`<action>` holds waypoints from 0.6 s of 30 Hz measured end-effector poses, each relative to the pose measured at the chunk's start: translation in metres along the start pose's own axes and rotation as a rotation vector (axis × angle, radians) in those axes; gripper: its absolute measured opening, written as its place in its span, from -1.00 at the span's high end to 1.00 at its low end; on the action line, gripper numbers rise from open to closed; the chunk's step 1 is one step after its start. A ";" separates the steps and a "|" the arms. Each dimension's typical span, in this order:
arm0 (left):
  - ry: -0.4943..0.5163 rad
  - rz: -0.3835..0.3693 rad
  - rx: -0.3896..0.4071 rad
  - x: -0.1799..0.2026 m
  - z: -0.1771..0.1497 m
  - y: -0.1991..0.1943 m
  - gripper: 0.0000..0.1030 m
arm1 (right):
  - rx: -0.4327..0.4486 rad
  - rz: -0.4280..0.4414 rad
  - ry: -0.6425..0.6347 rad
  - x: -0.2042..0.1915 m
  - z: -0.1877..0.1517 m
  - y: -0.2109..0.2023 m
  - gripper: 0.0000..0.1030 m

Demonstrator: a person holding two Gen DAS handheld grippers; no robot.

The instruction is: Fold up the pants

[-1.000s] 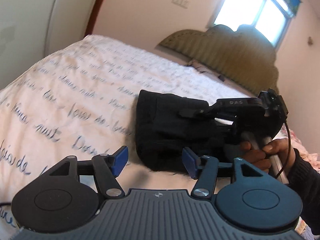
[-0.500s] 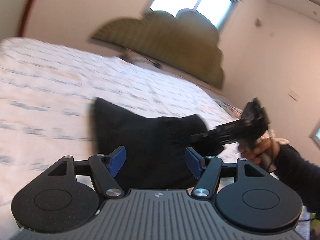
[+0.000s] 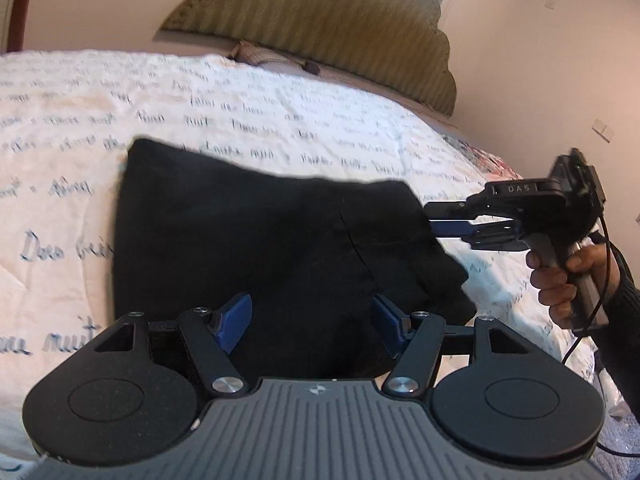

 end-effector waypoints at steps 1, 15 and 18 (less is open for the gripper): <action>0.015 0.018 0.023 0.003 0.006 -0.007 -0.34 | 0.081 -0.040 -0.020 -0.005 0.000 -0.011 0.36; 0.001 0.329 -0.093 -0.018 0.019 0.066 -0.48 | 0.162 -0.040 -0.331 -0.044 -0.047 0.063 -0.16; 0.001 0.327 -0.090 -0.019 0.017 0.068 -0.53 | 0.165 0.022 -0.317 -0.030 -0.047 0.056 -0.14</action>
Point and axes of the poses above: each gripper's, at about its wrist camera, not at the fingertips, and y roughly the way its jaws point, x to its right, z to its top, the point moved 3 cm from there along y, roughly the way its jaws point, and after that the axes turned 14 degrees about y, right-handed, at the moved point
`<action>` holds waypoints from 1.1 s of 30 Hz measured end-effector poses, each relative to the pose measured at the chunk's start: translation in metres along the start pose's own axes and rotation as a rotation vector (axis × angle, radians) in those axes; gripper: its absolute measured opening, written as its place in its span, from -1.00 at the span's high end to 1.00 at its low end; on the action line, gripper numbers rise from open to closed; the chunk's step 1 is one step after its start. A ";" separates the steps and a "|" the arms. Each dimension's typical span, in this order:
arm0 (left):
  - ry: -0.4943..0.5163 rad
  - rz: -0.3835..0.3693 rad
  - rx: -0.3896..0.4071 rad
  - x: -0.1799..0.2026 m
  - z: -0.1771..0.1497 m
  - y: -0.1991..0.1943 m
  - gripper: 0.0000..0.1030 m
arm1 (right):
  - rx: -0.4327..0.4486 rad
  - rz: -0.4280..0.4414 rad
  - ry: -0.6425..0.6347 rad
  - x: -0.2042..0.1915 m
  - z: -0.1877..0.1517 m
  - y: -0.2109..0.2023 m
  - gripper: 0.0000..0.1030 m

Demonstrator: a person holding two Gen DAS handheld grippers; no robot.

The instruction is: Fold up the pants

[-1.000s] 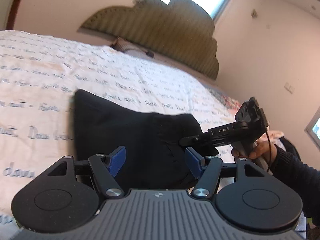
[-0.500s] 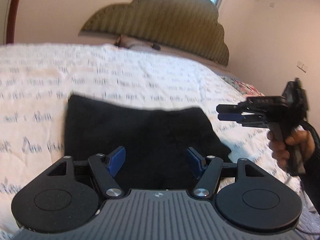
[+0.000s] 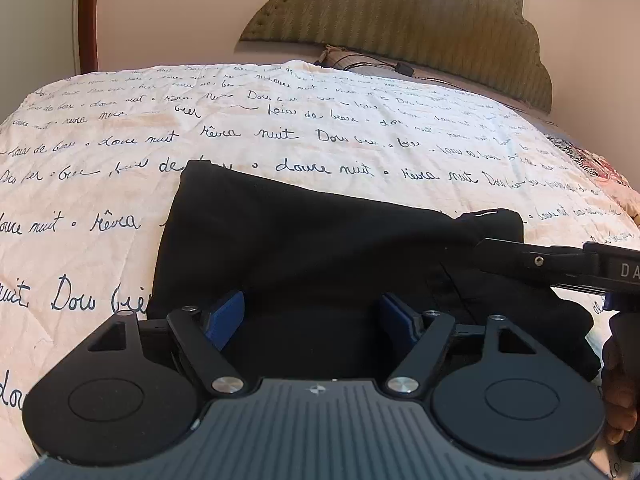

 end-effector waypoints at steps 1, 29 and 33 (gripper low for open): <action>0.006 0.003 0.003 0.001 0.000 0.001 -0.55 | 0.004 0.015 0.005 0.003 -0.001 -0.004 -0.14; -0.085 0.117 0.038 0.014 -0.093 -0.102 -0.73 | 0.146 -0.272 -0.103 -0.023 -0.107 -0.119 -0.56; -0.070 0.149 0.093 0.018 -0.105 -0.108 -0.77 | 0.173 -0.304 -0.107 -0.024 -0.123 -0.118 -0.56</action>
Point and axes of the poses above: each gripper's, at about its wrist camera, not at the fingertips, and y roughly the way its jaws point, x to its right, z to its top, the point moved 3 cm from there along y, roughly the way its jaws point, and after that the axes turned 14 degrees about y, right-handed, at the moved point
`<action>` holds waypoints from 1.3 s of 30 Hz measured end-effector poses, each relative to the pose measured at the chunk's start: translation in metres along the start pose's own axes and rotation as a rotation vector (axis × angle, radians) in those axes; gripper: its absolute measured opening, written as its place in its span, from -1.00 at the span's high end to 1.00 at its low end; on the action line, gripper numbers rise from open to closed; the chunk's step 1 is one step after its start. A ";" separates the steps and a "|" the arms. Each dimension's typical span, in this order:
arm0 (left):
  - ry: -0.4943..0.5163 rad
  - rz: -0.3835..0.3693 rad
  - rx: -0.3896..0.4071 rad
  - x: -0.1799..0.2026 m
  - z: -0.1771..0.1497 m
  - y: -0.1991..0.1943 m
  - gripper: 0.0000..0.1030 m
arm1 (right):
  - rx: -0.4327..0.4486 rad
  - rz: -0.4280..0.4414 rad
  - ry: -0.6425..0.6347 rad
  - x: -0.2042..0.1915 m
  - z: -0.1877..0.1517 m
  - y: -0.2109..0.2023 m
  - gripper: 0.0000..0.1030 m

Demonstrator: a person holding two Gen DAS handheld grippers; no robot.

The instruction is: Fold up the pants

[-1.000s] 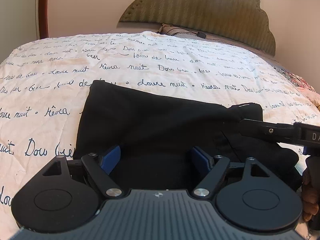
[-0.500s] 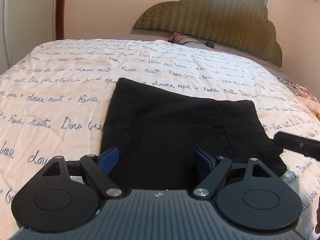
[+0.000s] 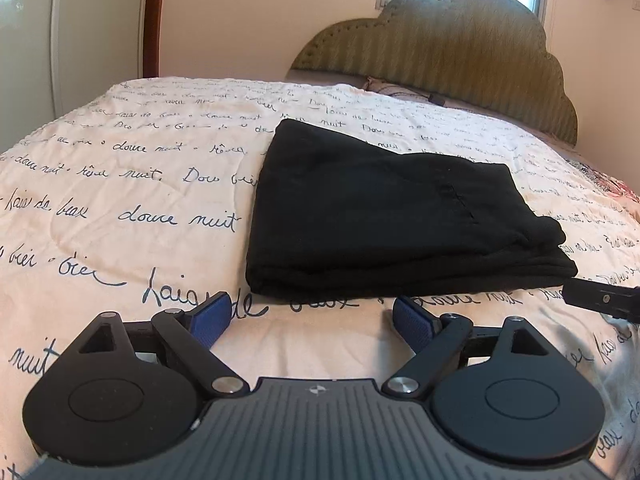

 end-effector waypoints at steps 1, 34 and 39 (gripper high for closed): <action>-0.001 0.002 -0.004 0.001 0.000 0.001 -0.81 | 0.011 -0.012 -0.027 -0.004 -0.003 0.001 -0.56; 0.076 0.037 -0.057 0.008 0.001 0.010 -1.00 | -0.019 -0.174 -0.210 -0.026 -0.023 0.039 -1.00; 0.076 0.036 -0.057 0.008 0.001 0.010 -1.00 | -0.017 -0.168 -0.203 -0.026 -0.023 0.038 -1.00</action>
Point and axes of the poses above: each gripper's, at about its wrist camera, not at the fingertips, and y roughly the way its jaws point, x to its right, z to its top, the point moved 3 cm from there along y, roughly the way its jaws point, and after that the axes turned 14 degrees about y, right-handed, at the moved point
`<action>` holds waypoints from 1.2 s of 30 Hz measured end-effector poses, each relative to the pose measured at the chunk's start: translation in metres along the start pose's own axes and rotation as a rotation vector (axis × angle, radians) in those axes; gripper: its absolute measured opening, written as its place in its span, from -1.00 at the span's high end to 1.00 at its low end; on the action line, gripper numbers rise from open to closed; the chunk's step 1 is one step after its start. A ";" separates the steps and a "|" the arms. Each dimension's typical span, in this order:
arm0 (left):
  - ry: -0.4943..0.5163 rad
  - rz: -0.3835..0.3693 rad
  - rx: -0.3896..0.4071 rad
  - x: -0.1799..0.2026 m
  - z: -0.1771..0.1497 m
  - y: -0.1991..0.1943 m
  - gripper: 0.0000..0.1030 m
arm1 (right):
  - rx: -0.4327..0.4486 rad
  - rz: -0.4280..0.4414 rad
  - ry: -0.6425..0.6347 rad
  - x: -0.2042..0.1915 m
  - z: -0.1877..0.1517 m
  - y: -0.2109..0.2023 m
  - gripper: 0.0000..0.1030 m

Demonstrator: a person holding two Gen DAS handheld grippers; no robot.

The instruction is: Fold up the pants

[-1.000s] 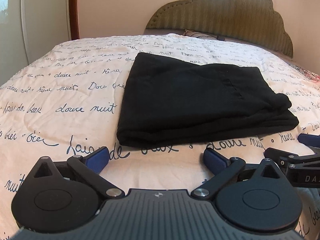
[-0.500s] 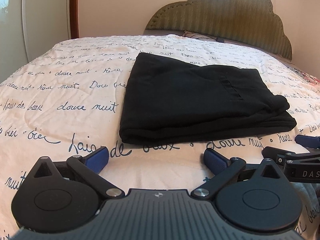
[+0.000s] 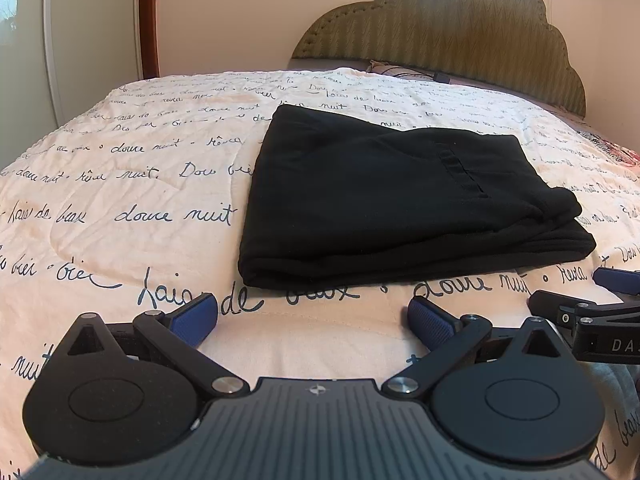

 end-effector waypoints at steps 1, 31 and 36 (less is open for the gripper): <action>0.000 0.000 0.000 0.000 0.000 0.000 -1.00 | 0.000 0.000 -0.001 0.000 0.000 0.000 -1.00; -0.004 -0.002 0.003 0.001 0.001 -0.001 -1.00 | 0.002 0.011 0.012 0.002 0.001 -0.002 -1.00; -0.004 -0.002 0.003 0.000 0.000 -0.001 -1.00 | 0.002 0.011 0.013 0.002 0.001 -0.002 -1.00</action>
Point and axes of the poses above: each gripper's, at about its wrist camera, not at the fingertips, and y roughly the way its jaws point, x to its right, z to its top, the point moved 3 cm from there along y, roughly the way its jaws point, and after that the axes turned 14 degrees about y, right-handed, at the moved point
